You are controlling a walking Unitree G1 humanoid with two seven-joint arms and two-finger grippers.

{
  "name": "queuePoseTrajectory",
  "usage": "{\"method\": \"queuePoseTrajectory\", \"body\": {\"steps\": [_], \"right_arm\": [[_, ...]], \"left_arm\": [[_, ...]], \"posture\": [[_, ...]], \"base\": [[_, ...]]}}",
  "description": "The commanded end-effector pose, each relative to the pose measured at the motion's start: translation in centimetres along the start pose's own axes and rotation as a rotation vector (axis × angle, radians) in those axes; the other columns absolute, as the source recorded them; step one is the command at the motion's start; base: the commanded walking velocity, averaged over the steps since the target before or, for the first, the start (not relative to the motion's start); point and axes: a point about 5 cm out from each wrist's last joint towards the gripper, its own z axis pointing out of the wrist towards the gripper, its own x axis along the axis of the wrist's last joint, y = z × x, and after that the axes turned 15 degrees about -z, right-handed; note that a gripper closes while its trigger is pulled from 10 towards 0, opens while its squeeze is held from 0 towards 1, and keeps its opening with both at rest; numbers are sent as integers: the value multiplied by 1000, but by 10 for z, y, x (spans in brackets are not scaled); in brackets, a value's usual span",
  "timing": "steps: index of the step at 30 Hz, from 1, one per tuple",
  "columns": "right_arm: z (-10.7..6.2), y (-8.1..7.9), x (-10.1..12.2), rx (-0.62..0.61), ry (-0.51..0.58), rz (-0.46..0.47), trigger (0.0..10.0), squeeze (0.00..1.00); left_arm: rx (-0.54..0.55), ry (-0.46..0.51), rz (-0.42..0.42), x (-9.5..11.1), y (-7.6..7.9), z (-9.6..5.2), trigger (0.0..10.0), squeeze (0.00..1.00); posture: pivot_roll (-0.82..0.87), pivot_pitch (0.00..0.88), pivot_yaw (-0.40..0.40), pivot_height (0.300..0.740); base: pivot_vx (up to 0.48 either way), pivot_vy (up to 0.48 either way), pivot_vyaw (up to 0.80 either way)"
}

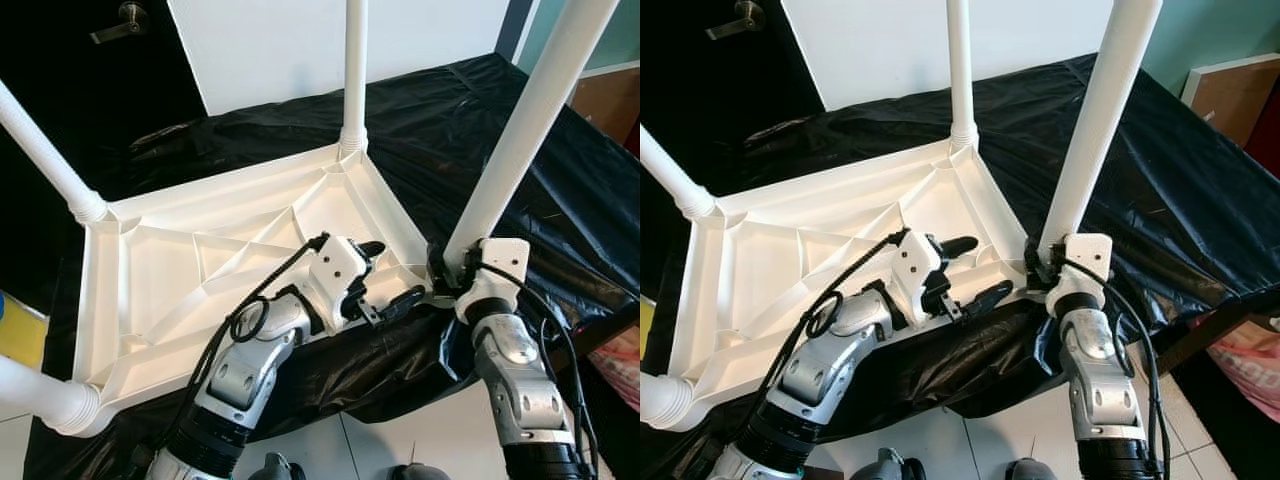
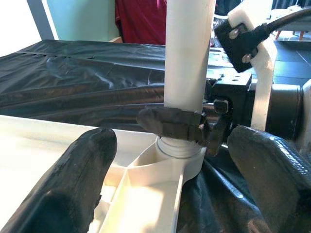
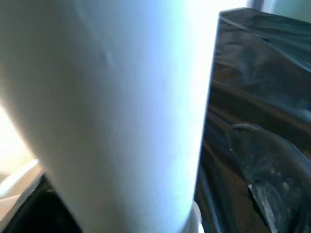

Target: Building children table

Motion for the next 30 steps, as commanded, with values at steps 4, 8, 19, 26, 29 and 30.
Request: {"method": "queuePoseTrajectory", "body": {"steps": [4,8,19,26,29,30], "right_arm": [[5,10,1,202,70,15,10000,1000],[11,13,0,361,93,-3,10000,0],[23,14,-1,582,92,-71,3843,0],[22,20,-13,613,55,-89,0,0],[21,20,-16,620,41,-81,0,0],[20,19,-18,619,35,-71,0,0]], "left_arm": [[96,29,16,1,-4,-4,10000,0],[103,33,19,1,-4,-5,10000,0],[99,30,15,1,-3,-6,10000,0],[105,30,14,1,-2,-7,10000,0],[105,29,12,1,-1,-8,10000,0],[105,29,11,1,-1,-8,10000,0]], "posture": [[-93,98,30,740],[-88,99,30,740],[-83,104,36,740],[-75,109,35,740],[-74,110,35,740],[-73,111,35,740]], "base": [[0,0,0],[0,0,0],[0,0,0],[0,0,0],[0,0,0],[0,0,0]]}}
